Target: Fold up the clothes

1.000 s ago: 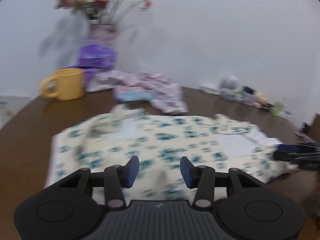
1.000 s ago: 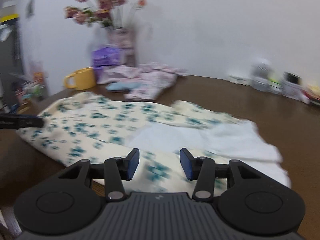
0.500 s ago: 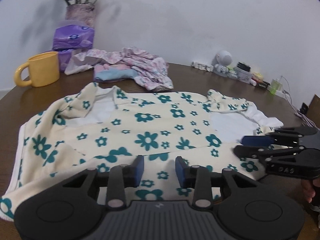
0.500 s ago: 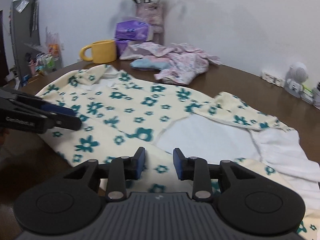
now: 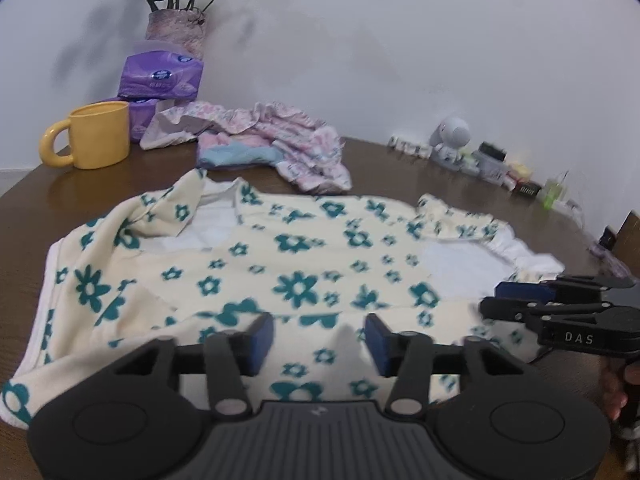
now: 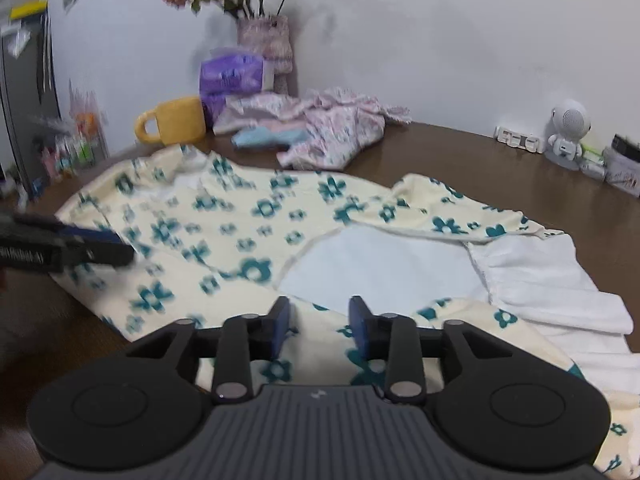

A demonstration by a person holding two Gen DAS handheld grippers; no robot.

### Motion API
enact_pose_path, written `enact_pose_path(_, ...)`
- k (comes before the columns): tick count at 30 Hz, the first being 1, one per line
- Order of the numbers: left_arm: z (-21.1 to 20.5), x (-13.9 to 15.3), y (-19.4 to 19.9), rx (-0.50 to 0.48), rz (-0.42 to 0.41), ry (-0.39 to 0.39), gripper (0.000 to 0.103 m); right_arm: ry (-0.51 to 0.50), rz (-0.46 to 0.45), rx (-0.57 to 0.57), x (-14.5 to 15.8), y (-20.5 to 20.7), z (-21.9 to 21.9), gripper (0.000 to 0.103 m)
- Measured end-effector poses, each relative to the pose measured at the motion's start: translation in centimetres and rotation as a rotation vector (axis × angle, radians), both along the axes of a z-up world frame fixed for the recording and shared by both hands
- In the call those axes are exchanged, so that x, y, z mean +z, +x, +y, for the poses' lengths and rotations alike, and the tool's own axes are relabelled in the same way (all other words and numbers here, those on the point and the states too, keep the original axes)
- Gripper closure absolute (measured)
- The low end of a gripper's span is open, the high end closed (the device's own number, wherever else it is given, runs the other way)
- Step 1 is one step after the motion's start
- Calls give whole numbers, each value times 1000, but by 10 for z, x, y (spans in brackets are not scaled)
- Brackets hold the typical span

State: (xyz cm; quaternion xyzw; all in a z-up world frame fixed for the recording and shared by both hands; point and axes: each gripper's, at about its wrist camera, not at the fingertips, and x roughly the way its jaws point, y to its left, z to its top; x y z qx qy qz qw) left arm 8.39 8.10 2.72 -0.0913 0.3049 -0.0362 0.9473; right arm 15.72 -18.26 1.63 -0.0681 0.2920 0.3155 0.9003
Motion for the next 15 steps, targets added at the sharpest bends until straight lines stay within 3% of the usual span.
enact_pose_path(2, -1, 5, 2, 3, -14, -13, 29, 21, -18, -1, 8, 1, 2, 44)
enact_pose_path(5, -7, 13, 14, 26, -22, 12, 13, 11, -49, 1, 16, 9, 10, 28)
enact_pose_path(8, -16, 18, 29, 11, -15, 43, 9, -26, -54, 11, 18, 24, 18, 19)
enact_pose_path(11, -24, 18, 44, 4, 1, 63, 6, -74, -47, 10, 14, 41, 26, 3)
enact_pose_path(15, -30, 6, 66, 11, 55, 70, 6, -111, -22, 5, 2, 56, 29, 1)
